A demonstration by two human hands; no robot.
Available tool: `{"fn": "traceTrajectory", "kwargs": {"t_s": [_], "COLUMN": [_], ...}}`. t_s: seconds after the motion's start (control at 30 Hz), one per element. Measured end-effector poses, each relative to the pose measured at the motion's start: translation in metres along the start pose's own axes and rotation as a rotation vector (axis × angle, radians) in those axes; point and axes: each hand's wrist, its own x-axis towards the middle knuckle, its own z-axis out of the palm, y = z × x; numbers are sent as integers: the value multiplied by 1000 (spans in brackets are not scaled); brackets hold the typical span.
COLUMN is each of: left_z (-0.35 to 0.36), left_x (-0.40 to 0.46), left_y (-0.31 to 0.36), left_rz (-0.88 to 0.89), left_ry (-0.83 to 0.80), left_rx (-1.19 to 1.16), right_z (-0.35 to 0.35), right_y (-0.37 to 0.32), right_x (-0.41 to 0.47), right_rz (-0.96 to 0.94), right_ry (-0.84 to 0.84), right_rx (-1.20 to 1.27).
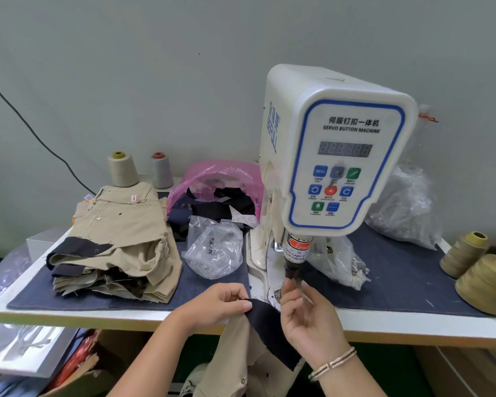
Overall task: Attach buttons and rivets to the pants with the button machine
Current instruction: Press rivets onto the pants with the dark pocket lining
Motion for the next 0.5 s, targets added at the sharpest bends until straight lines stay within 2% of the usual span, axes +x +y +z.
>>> {"fn": "traceTrajectory", "kwargs": {"t_s": [0.07,0.17,0.23,0.33,0.4,0.5], "left_z": [0,0,0,1,2,4], "left_x": [0,-2,-2,0,2,4], "left_y": [0,5,7,2,-1,-4], "left_rz": [1,-13,-9,-6,-6,6], "left_ry": [13,14,43,126,136,140], "left_rx": [-7,-40,1,26,-16,-7], "right_z": [0,6,17,45,61,68], "right_y": [13,41,58,67,68,65], "right_x": [-4,-3,9,50,84,133], "right_rz": [-39,-45,-169,-533,-715,-778], "right_ry": [-35,-88,-126,-136,-135,0], "right_rx": [-72,-407,-815,-1547,-1885,-2334]}}
